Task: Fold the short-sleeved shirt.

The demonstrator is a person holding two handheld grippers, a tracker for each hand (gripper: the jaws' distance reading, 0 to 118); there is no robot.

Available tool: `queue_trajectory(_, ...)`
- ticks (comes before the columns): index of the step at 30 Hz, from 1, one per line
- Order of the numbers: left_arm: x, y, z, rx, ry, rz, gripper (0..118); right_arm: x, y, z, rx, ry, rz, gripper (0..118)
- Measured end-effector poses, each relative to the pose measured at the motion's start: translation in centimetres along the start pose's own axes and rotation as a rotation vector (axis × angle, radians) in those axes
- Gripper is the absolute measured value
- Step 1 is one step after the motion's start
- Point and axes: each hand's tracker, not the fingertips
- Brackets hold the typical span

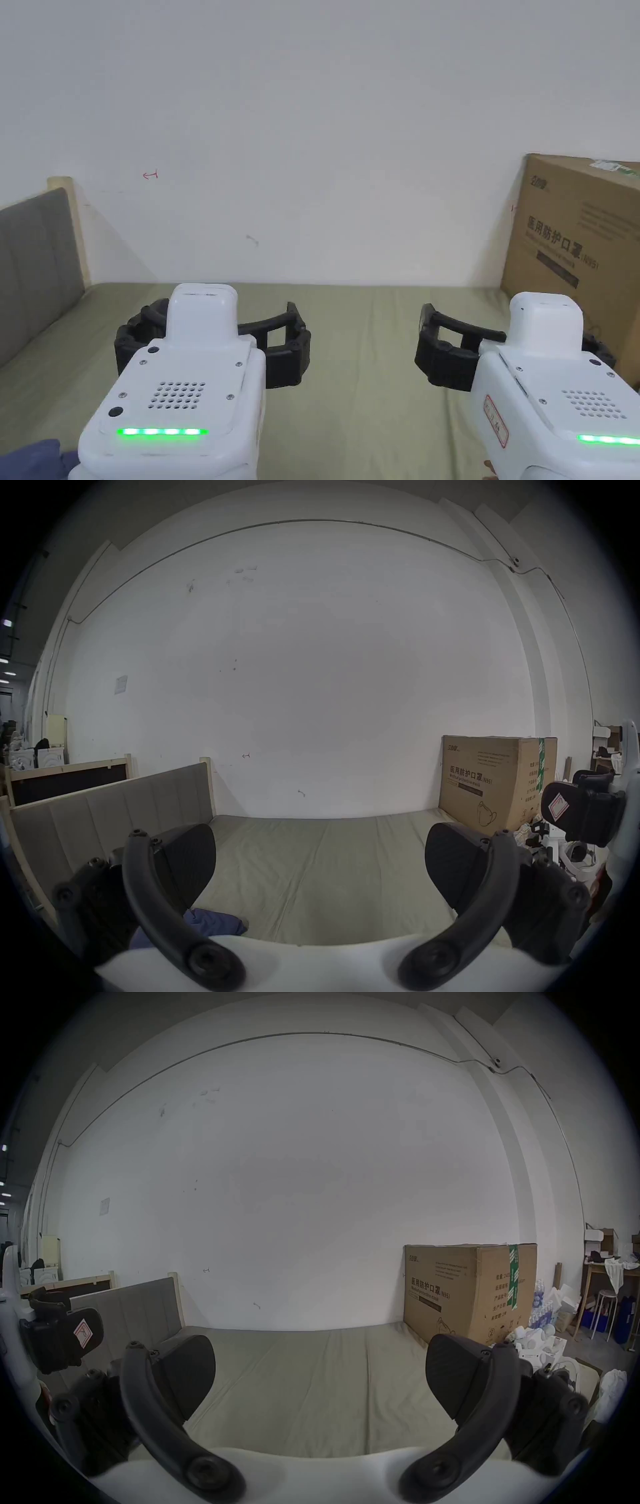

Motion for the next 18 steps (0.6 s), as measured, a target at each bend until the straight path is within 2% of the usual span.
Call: queue_trajectory(18, 0.31, -0.45, -0.05, -0.016, -0.012, -0.005, 118, 0.12, -0.24, -0.06, -0.007, -0.006, 0.005, 118)
